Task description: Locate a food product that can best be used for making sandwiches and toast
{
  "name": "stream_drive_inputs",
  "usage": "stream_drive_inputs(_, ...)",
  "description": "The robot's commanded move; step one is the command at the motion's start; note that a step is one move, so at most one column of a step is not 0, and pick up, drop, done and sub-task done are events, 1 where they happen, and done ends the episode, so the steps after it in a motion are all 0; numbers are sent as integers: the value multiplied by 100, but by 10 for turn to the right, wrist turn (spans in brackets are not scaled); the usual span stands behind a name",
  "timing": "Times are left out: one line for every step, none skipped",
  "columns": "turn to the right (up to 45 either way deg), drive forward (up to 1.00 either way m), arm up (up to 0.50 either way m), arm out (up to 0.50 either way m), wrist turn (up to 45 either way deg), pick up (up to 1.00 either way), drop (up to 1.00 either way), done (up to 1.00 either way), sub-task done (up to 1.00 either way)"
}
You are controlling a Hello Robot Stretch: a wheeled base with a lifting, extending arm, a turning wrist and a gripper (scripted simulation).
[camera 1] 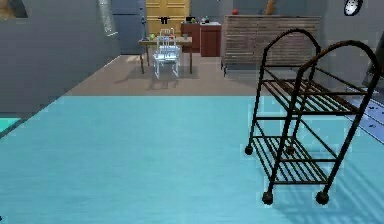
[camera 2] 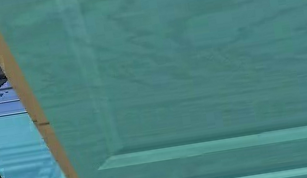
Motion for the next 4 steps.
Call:
stream_drive_inputs(0,100,0,0,0,0,0,0,0)
stream_drive_inputs(30,0,0,0,0,0,0,0,0)
stream_drive_inputs(0,100,0,0,0,0,0,0,0)
stream_drive_inputs(0,100,0,0,0,0,0,0,0)
